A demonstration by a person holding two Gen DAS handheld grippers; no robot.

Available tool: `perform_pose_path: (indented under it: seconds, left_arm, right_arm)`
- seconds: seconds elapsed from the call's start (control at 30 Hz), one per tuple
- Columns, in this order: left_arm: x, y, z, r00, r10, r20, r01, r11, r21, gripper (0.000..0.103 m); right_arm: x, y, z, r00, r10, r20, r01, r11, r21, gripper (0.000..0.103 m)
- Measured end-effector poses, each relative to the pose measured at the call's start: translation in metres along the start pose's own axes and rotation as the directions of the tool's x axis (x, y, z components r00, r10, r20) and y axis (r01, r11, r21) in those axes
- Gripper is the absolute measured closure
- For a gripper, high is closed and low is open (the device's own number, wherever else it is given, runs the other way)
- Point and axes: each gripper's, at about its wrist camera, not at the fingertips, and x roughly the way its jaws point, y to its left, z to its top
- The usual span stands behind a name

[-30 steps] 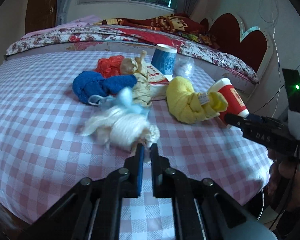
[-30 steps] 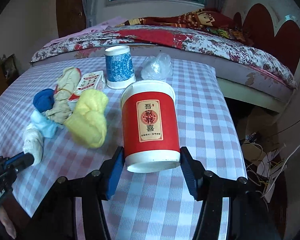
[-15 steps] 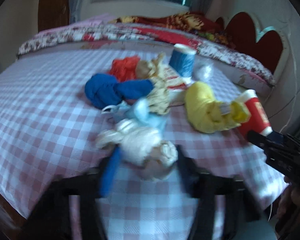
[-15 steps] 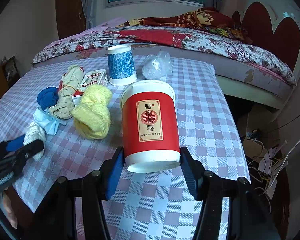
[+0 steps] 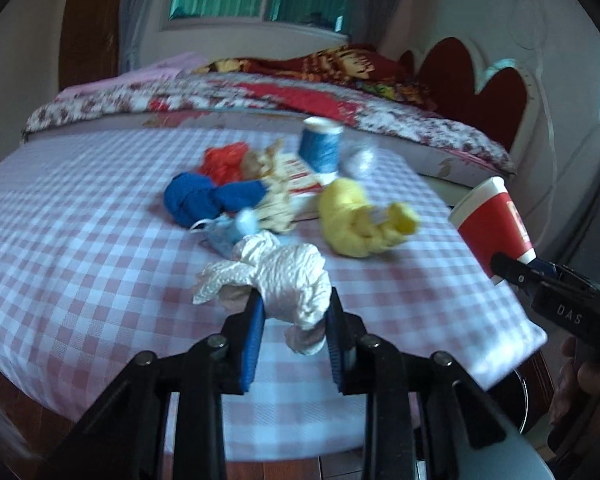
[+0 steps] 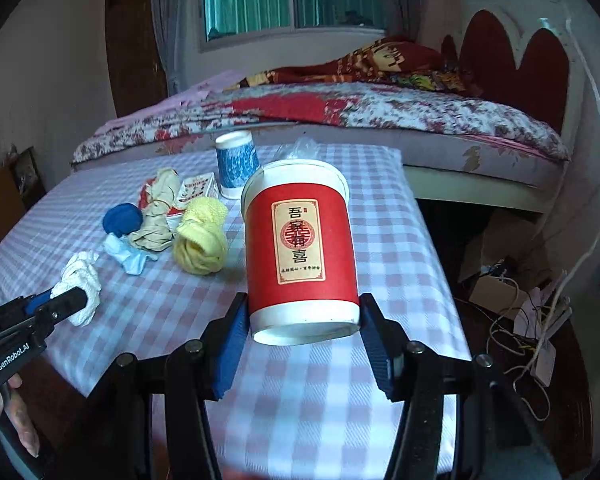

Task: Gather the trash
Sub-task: 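Grasp the crumpled tissue with the left gripper while the right grasps the red cup, then carry tissue and red cup over the bucket and release both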

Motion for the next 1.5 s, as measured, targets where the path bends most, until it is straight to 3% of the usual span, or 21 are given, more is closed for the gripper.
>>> perform_pose_path:
  seconds: [0.2,0.67,1.2,1.5]
  left_arm:
    - [-0.025,-0.038,-0.014,0.998,-0.059,0.024,0.057,0.995,0.087,0.073]
    - [-0.047,-0.122,-0.042,0.982,-0.187,-0.003,0.183,0.960,0.213,0.073]
    - [-0.048,-0.225,-0.077,0.939,-0.325,-0.116,0.345,0.870,0.352,0.073]
    - [-0.044,-0.260,-0.098,0.909,-0.375,-0.184,0.417,0.826,0.379,0.073]
  right_arm:
    - [-0.051,-0.018,-0.031,0.999,-0.032,0.040,0.031,0.999,0.023,0.047]
    - [-0.120,-0.064,-0.074,0.991,-0.116,0.065,0.108,0.987,0.119,0.047]
    - [-0.168,-0.136,-0.130,0.968,-0.253,0.003,0.246,0.945,0.217,0.047]
    - [-0.177,-0.166,-0.162,0.954,-0.296,-0.054,0.300,0.924,0.237,0.047]
